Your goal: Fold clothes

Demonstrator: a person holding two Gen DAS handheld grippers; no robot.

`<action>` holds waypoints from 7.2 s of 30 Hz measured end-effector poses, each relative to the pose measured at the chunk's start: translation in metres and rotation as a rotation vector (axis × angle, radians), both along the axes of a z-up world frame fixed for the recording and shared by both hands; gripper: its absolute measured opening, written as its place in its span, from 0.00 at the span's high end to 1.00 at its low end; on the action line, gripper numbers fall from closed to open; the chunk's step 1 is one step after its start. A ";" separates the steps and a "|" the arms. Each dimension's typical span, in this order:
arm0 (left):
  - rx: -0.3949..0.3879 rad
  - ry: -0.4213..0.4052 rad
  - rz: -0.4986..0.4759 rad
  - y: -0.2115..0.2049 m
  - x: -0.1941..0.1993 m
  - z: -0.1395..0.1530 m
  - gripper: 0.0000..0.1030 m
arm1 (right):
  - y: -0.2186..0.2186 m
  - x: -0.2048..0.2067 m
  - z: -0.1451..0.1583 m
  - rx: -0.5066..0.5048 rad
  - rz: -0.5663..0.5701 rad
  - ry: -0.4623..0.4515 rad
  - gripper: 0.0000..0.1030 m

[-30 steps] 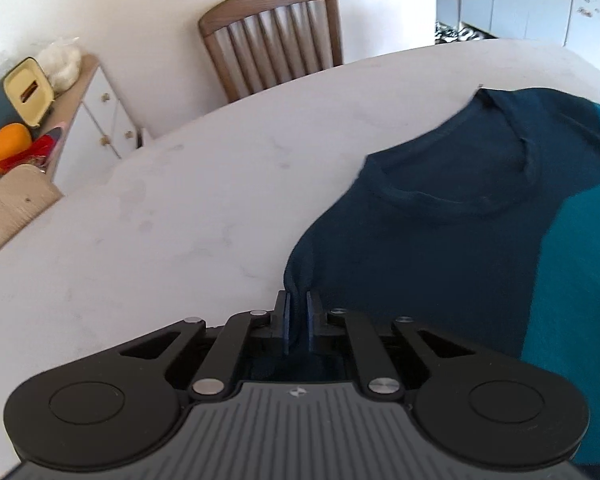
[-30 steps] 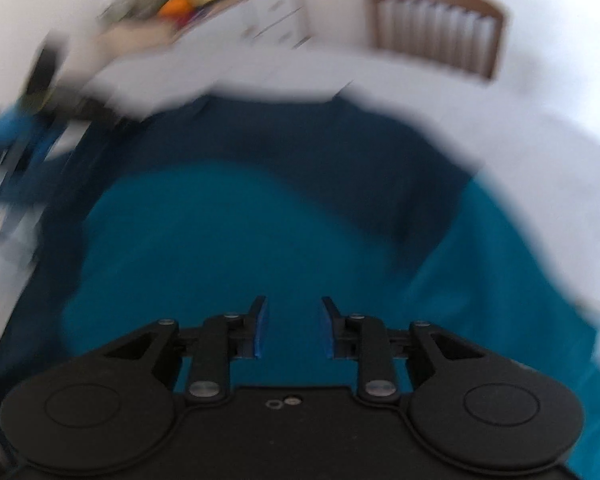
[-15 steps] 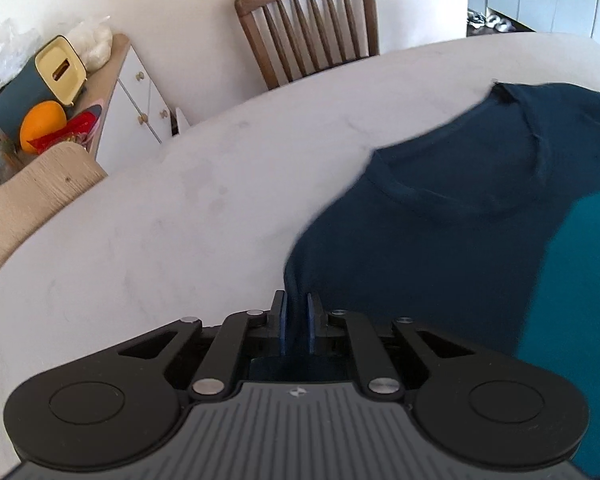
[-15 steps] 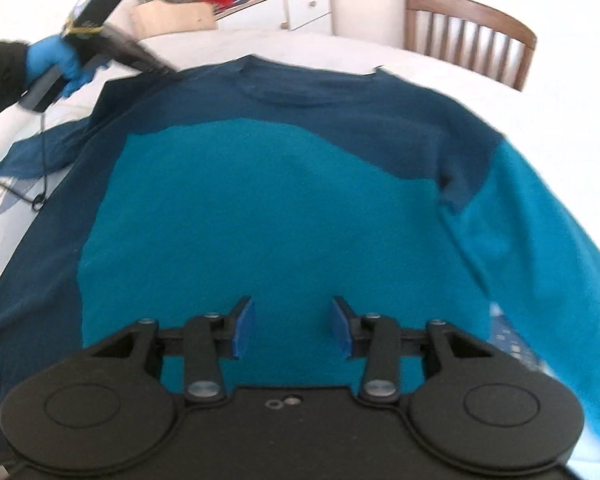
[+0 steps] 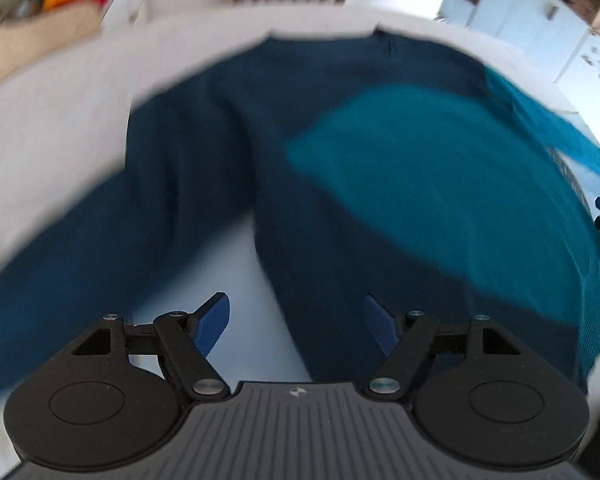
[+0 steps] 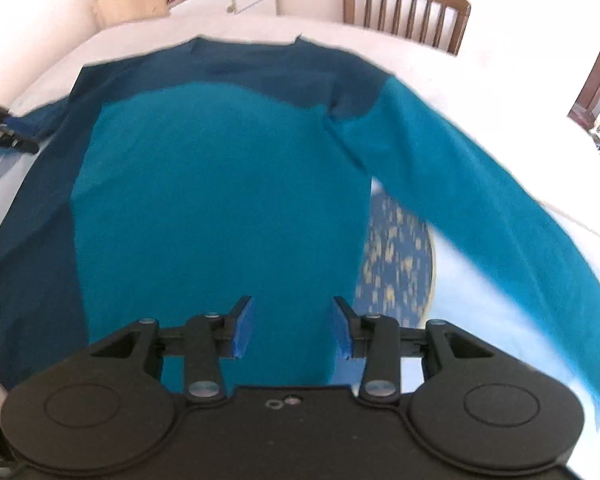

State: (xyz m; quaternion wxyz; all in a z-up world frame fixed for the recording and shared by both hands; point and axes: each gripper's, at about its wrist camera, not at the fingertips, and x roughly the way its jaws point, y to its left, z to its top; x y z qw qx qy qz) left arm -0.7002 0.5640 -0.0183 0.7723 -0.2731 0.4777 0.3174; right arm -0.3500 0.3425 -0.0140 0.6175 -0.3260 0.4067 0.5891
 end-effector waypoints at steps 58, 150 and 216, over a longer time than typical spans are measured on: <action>0.177 0.188 0.524 0.082 -0.221 0.022 0.24 | -0.051 -0.109 0.005 -0.081 -0.110 0.098 0.00; 0.187 0.075 0.283 0.030 -0.101 0.025 0.24 | -0.077 0.016 -0.001 -0.078 -0.437 0.062 0.00; 0.110 0.036 -0.056 -0.041 0.096 0.004 0.24 | 0.185 0.029 0.006 -0.083 -0.108 0.105 0.00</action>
